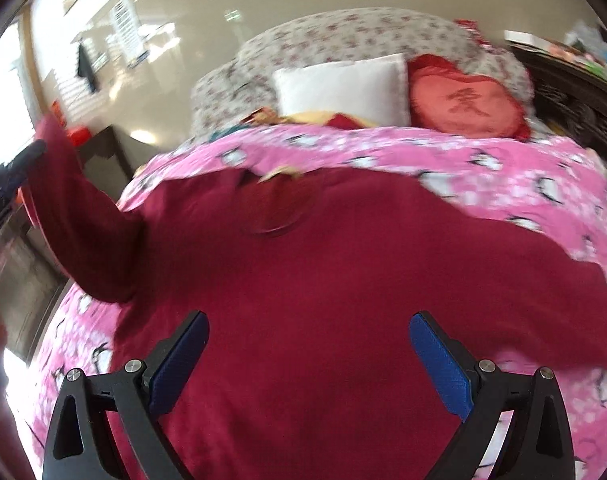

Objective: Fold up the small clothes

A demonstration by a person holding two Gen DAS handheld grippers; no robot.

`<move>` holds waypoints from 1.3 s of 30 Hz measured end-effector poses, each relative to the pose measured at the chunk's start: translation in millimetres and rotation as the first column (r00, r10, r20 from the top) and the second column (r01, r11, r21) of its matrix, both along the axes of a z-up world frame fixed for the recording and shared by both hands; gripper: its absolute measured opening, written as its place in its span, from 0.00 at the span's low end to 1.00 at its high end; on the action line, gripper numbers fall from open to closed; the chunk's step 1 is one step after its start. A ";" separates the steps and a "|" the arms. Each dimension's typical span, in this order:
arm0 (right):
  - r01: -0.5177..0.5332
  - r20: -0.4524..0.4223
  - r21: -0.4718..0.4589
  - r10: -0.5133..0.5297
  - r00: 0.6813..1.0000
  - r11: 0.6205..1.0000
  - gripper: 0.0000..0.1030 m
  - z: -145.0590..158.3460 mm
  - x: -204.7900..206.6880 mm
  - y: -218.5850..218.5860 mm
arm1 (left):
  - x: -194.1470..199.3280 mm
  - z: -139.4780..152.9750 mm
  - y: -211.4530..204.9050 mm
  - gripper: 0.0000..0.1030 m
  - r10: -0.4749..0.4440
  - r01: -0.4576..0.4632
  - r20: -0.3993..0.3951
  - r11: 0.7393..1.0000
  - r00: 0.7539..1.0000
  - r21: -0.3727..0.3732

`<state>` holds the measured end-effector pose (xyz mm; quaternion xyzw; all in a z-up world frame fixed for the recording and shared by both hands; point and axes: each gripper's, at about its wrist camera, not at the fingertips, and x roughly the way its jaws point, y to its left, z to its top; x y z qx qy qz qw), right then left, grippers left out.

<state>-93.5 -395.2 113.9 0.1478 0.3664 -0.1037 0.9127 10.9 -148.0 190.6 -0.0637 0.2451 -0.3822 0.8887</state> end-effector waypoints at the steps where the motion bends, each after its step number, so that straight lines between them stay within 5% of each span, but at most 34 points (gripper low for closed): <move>1: 0.024 -0.002 -0.005 -0.024 1.000 1.000 0.97 0.5 -5.0 -8.9 | -12.5 -13.4 -29.9 0.11 -0.070 0.070 -0.005 0.996 0.998 0.052; 3: 0.087 -0.015 -0.013 -0.087 0.996 0.996 0.97 -0.6 -17.2 -31.1 | -19.6 -47.4 -69.3 0.11 -0.171 0.181 -0.090 0.978 0.981 0.108; 6: 0.156 -0.027 0.023 -0.155 0.988 0.988 0.97 -4.3 -35.8 -59.3 | -10.6 -92.1 -91.0 0.16 -0.265 0.292 -0.266 0.954 0.927 0.068; 8: 0.166 -0.028 0.042 -0.165 0.986 0.985 0.97 -4.7 -41.3 -69.3 | -8.0 -102.3 -82.9 0.25 -0.269 0.296 -0.297 0.954 0.916 0.050; 11: 0.143 -0.011 0.032 -0.142 0.990 0.989 0.97 -1.3 -37.8 -72.3 | -9.0 -92.6 -53.9 0.50 -0.256 0.271 -0.278 0.963 0.926 0.014; 13: 0.120 -0.006 0.026 -0.120 0.993 0.992 0.97 -0.3 -33.1 -69.7 | -12.6 -82.0 -31.0 0.71 -0.209 0.221 -0.221 0.975 0.953 0.030; 16: 0.091 0.000 -0.038 -0.091 0.996 0.995 0.97 2.1 -22.3 -68.2 | -6.9 -75.8 -8.7 0.76 -0.038 0.054 -0.105 0.987 0.994 0.153; 18: 0.103 0.011 -0.098 -0.103 0.995 0.990 0.97 6.7 -8.3 -73.3 | 9.9 -78.2 -3.5 0.76 0.046 -0.029 -0.069 0.972 0.997 0.234; 22: 0.103 -0.028 -0.148 -0.108 0.994 0.984 0.95 -1.9 34.7 -96.3 | 56.7 -98.7 -3.8 0.76 0.141 -0.097 -0.157 0.961 0.977 0.258; 23: 0.078 -0.051 -0.142 -0.086 0.995 0.987 0.86 -9.9 48.5 -103.1 | 69.2 -106.1 -4.3 0.76 0.199 -0.148 -0.164 0.948 0.966 0.282; 24: 0.054 -0.070 -0.113 -0.062 0.996 0.992 0.44 -16.1 57.0 -108.1 | 81.2 -112.1 -9.0 0.76 0.245 -0.188 -0.164 0.935 0.956 0.301; 25: 0.015 -0.091 -0.015 -0.016 0.996 1.000 0.27 -24.7 64.4 -114.4 | 92.3 -118.6 -9.1 0.76 0.284 -0.220 -0.170 0.923 0.944 0.317; 27: 0.002 -0.052 0.051 0.001 0.999 0.999 0.23 -22.3 57.6 -116.3 | 102.4 -128.9 -4.5 0.76 0.315 -0.242 -0.194 0.913 0.929 0.328; 31: -0.044 -0.016 -0.072 0.043 0.999 0.996 0.23 -1.8 28.5 -93.7 | 112.4 -132.3 -5.0 0.77 0.315 -0.244 -0.191 0.915 0.930 0.321; 35: 0.030 -0.078 -0.220 -0.048 0.996 0.975 0.24 -25.1 35.4 -95.0 | 111.9 -135.8 -9.4 0.80 0.329 -0.262 -0.176 0.910 0.928 0.320; 37: 0.052 -0.050 -0.215 -0.065 0.997 0.975 0.45 -30.1 36.3 -105.7 | 112.1 -132.7 -5.7 0.80 0.336 -0.268 -0.197 0.913 0.921 0.308; 39: 0.115 -0.032 -0.209 -0.125 0.992 0.971 0.53 -20.4 25.5 -113.7 | 104.8 -125.4 0.2 0.79 0.340 -0.271 -0.207 0.915 0.917 0.300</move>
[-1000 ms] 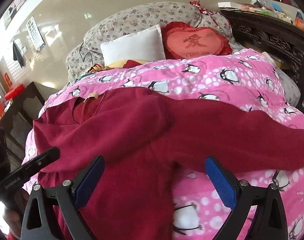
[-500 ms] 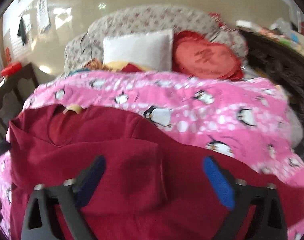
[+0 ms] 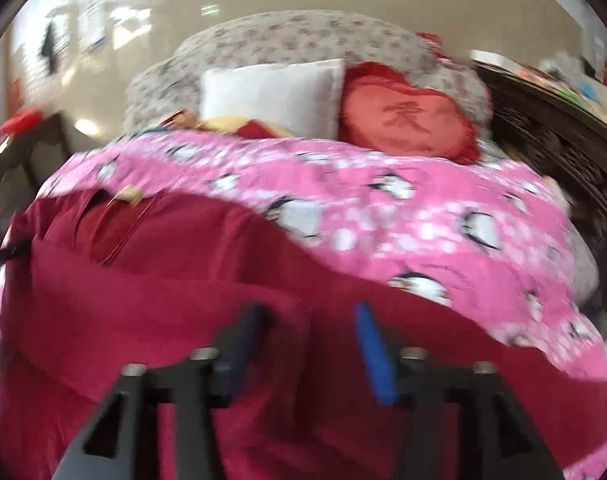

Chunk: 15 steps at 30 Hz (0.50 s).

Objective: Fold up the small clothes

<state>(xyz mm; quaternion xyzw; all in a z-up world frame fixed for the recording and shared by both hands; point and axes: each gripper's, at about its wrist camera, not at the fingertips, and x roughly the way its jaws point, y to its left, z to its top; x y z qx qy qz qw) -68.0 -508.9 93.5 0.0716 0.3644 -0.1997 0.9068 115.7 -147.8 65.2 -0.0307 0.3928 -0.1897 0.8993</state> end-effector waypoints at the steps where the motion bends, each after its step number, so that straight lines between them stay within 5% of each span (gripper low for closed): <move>1: 0.020 0.030 -0.011 -0.020 0.999 1.000 0.53 7.9 -9.2 -2.5 | -6.0 4.4 2.8 0.79 0.000 0.000 0.009 1.000 1.000 -0.001; 6: -0.063 0.063 0.041 0.060 0.996 0.997 0.53 19.9 -34.3 13.7 | -53.2 12.3 4.7 0.79 -0.092 0.092 0.023 0.996 0.996 0.008; 10: -0.074 -0.097 -0.026 0.071 0.993 0.997 0.54 -20.9 -16.1 31.5 | -69.5 -18.6 -9.9 0.79 -0.119 0.123 -0.048 0.989 0.992 0.077; 12: -0.070 -0.068 -0.037 0.068 0.995 0.997 0.54 -18.3 -21.3 34.3 | -67.7 -31.0 -14.8 0.79 -0.095 0.100 -0.042 0.986 0.995 0.130; 15: -0.066 -0.022 0.073 0.068 0.997 0.995 0.54 0.1 -50.3 21.2 | -66.1 -29.6 -8.5 0.79 -0.073 0.078 -0.057 0.993 0.996 0.087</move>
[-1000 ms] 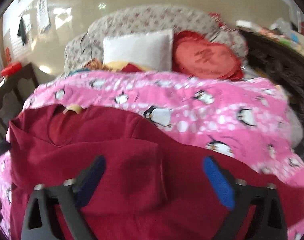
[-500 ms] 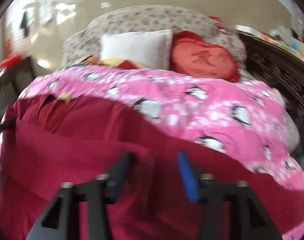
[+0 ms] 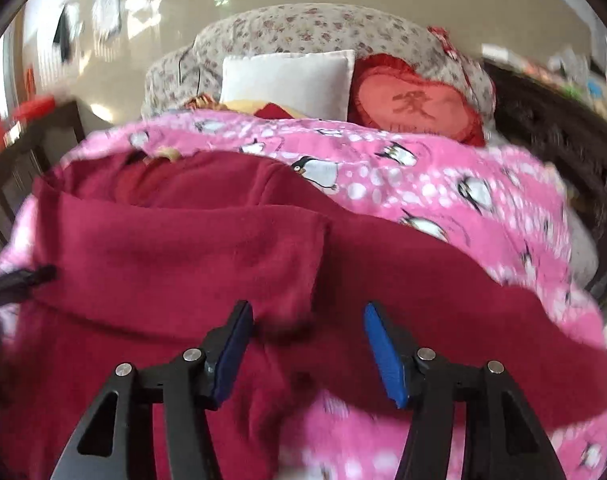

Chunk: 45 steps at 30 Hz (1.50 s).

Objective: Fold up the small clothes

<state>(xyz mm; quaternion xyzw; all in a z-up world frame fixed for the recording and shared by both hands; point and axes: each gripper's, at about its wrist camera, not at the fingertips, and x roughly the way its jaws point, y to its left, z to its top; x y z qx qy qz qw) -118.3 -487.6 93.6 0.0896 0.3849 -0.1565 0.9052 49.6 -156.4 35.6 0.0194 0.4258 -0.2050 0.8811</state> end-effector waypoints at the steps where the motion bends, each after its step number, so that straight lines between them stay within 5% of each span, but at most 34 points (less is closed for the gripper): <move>1: 0.023 0.028 0.045 -0.025 0.999 0.999 0.55 2.7 -18.4 -9.5 | -1.2 3.8 3.7 0.79 0.011 -0.011 -0.007 1.000 1.000 -0.022; 6: 0.240 0.069 0.323 -0.276 0.959 0.915 0.65 -13.1 -118.2 -79.5 | -22.4 30.5 10.9 0.79 0.013 -0.012 0.014 0.993 1.000 -0.119; 10: 0.448 0.027 0.455 -0.515 0.857 0.769 0.67 -37.1 -178.9 -142.3 | -35.9 46.8 6.6 0.79 -0.015 0.021 0.048 0.989 0.999 -0.143; 14: 0.471 0.055 0.614 -0.630 0.775 0.633 0.69 -60.0 -204.0 -186.5 | -38.7 52.5 4.0 0.79 -0.027 0.033 0.041 0.988 0.999 -0.150; 16: 0.454 0.085 0.655 -0.656 0.750 0.604 0.68 -62.0 -204.0 -197.8 | -39.2 52.7 3.0 0.79 -0.029 0.035 0.044 0.990 0.999 -0.138; 17: 0.457 0.090 0.653 -0.661 0.745 0.604 0.64 -60.9 -198.7 -203.1 | -39.0 52.4 2.7 0.79 -0.026 0.032 0.046 0.991 0.999 -0.130; 19: 0.422 0.108 0.662 -0.636 0.764 0.619 0.16 -60.8 -185.8 -211.9 | -38.3 51.2 6.1 0.79 -0.019 0.023 0.035 0.992 0.999 -0.123; 20: 0.415 0.106 0.663 -0.626 0.773 0.624 0.10 -58.3 -179.4 -213.2 | -37.3 51.1 10.2 0.79 -0.015 0.018 0.025 0.991 1.000 -0.130; 22: 0.400 0.168 0.626 -0.616 0.769 0.670 0.09 -37.5 -176.6 -206.4 | -36.3 52.9 20.3 0.79 0.004 0.000 0.022 0.990 1.000 -0.142; 25: 0.278 0.318 0.471 -0.456 0.831 0.837 0.09 28.4 -146.5 -160.0 | -31.9 61.2 39.8 0.79 0.046 -0.039 0.041 0.986 0.998 -0.162; 27: 0.144 0.396 0.341 -0.281 0.874 0.929 0.09 74.2 -110.4 -108.7 | -26.0 68.4 54.3 0.79 0.077 -0.067 0.044 0.978 0.996 -0.196; 29: -0.008 0.418 0.210 -0.083 0.905 0.978 0.08 106.1 -66.7 -47.8 | -22.1 74.8 67.9 0.79 0.105 -0.092 0.044 0.968 0.993 -0.235; 32: -0.238 0.401 0.083 0.186 0.897 0.968 0.08 119.2 -6.4 48.2 | -19.6 78.5 82.9 0.79 0.139 -0.120 0.054 0.956 0.989 -0.269; 35: -0.425 0.313 -0.008 0.406 0.859 0.905 0.09 87.1 56.6 141.5 | -13.5 71.2 91.6 0.79 0.159 -0.144 0.032 0.950 0.987 -0.277; 36: -0.473 0.247 -0.014 0.461 0.852 0.881 0.17 65.4 70.9 168.0 | -11.0 67.9 92.9 0.79 0.161 -0.149 0.019 0.949 0.987 -0.278; 37: -0.520 0.124 -0.002 0.517 0.847 0.854 0.35 36.5 95.6 195.3 | -9.2 64.6 94.1 0.79 0.162 -0.154 0.005 0.947 0.987 -0.281; 40: -0.576 -0.050 0.076 0.580 0.813 0.814 0.42 -13.6 121.7 220.3 | -6.9 56.7 94.9 0.79 0.150 -0.150 -0.020 0.946 0.988 -0.289; 45: -0.515 0.062 0.059 0.512 0.857 0.855 0.47 6.8 79.7 184.0 | -8.7 54.4 80.9 0.79 0.077 -0.077 -0.010 0.953 0.997 -0.291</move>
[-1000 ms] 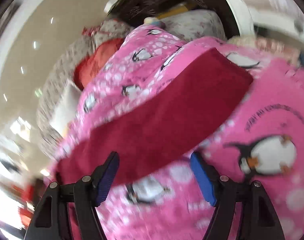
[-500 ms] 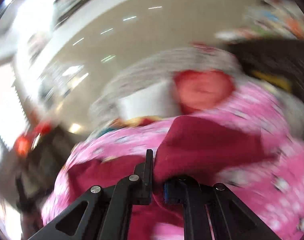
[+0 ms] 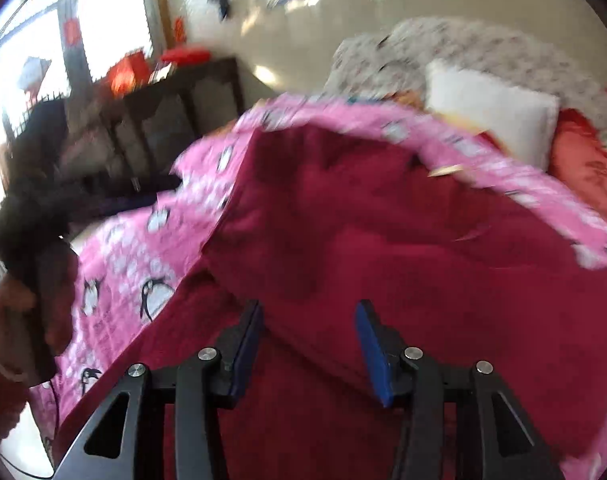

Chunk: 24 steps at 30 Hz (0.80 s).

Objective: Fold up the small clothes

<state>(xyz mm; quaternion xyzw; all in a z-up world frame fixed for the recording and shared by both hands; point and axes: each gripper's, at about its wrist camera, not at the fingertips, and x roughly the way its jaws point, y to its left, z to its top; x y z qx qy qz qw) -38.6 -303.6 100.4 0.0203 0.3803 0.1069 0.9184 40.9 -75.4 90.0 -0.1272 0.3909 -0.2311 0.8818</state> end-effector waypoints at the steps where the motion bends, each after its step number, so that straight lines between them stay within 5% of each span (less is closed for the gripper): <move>1: 0.023 0.020 0.009 -0.023 1.000 1.000 0.48 6.2 -10.1 -10.6 | -0.7 -0.6 -4.8 0.79 -0.025 0.025 0.000 1.000 1.000 -0.007; 8: 0.288 0.059 -0.020 -0.287 0.956 0.957 0.48 23.1 -54.3 -105.1 | 6.4 -23.5 -55.6 0.78 -0.078 0.081 -0.019 0.981 0.997 0.178; 9: 0.313 0.050 -0.013 -0.312 0.949 0.950 0.48 20.3 -58.8 -116.5 | 6.9 -27.1 -60.8 0.64 -0.088 0.090 -0.017 0.979 0.996 0.183; 10: 0.345 0.038 -0.006 -0.344 0.938 0.939 0.48 15.0 -60.2 -128.2 | 6.1 -29.1 -65.2 0.39 -0.103 0.104 -0.013 0.977 0.995 0.185; 14: 0.375 0.018 0.056 -0.376 0.926 0.925 0.48 3.1 -62.4 -154.5 | 3.9 -26.9 -83.6 0.05 -0.147 0.139 0.018 0.963 0.989 0.230; 21: 0.354 0.080 0.083 -0.361 0.929 0.931 0.48 24.0 -55.7 -147.0 | 12.6 33.3 -83.3 0.04 -0.174 0.135 0.161 0.965 0.972 0.225; 24: 0.337 0.085 0.079 -0.344 0.935 0.938 0.48 26.4 -47.1 -140.0 | 20.6 35.7 -72.5 0.04 -0.146 0.106 0.172 0.969 0.974 0.222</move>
